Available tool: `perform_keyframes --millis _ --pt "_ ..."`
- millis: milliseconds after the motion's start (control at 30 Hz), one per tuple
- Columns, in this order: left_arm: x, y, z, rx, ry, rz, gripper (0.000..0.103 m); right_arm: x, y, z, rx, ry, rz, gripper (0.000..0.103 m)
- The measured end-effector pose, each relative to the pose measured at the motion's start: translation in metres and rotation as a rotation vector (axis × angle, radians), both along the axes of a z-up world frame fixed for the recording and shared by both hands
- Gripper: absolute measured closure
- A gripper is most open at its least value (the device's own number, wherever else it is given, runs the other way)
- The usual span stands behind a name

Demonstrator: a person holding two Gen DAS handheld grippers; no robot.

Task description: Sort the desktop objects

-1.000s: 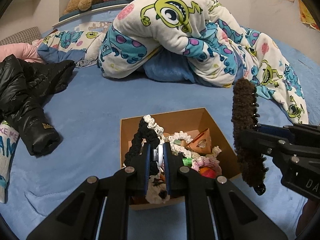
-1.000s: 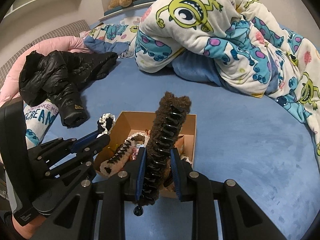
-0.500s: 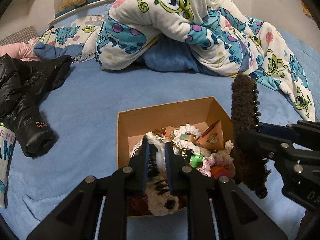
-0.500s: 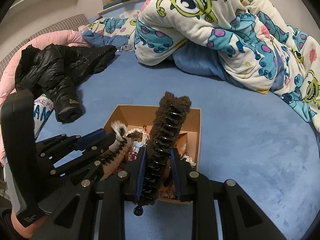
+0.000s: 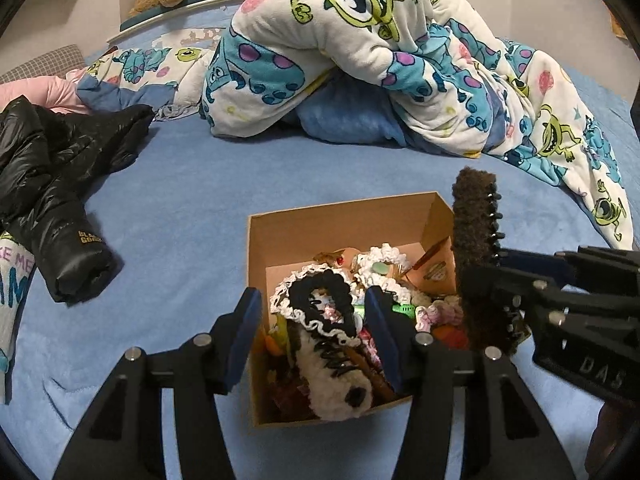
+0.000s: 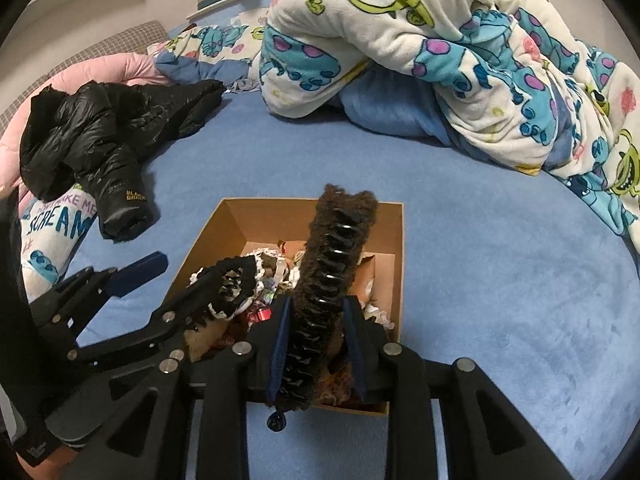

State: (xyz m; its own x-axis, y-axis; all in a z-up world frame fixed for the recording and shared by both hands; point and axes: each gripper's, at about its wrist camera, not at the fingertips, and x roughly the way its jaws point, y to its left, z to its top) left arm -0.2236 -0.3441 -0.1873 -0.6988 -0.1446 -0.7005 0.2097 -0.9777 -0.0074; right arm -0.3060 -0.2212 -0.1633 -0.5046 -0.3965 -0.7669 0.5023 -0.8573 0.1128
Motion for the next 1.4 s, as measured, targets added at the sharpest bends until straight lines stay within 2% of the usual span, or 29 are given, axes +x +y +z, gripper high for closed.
perform_keyframes --millis 33,133,167,467,667,1000,1400 --pt "0.000 0.000 0.000 0.002 -0.001 0.001 0.048 0.000 -0.001 0.000 0.002 -0.001 0.003 0.074" --pt "0.002 -0.001 0.000 0.001 -0.002 0.004 0.048 0.002 -0.001 0.001 0.003 0.001 0.004 0.058" --pt "0.002 -0.001 0.000 0.003 -0.002 0.006 0.048 0.002 -0.001 0.002 0.000 0.002 0.003 0.057" --pt "0.019 0.002 0.012 0.013 -0.008 0.030 0.048 0.013 0.008 0.005 0.001 -0.012 -0.006 0.057" --pt "0.038 0.016 0.033 0.002 -0.009 0.044 0.045 0.031 0.022 0.024 -0.016 -0.006 -0.014 0.057" --pt "0.091 0.043 0.084 -0.013 0.014 0.095 0.028 0.086 0.052 0.065 -0.038 0.022 -0.003 0.056" --pt "0.164 0.074 0.130 -0.009 0.031 0.137 0.024 0.165 0.089 0.115 -0.084 0.067 0.024 0.055"
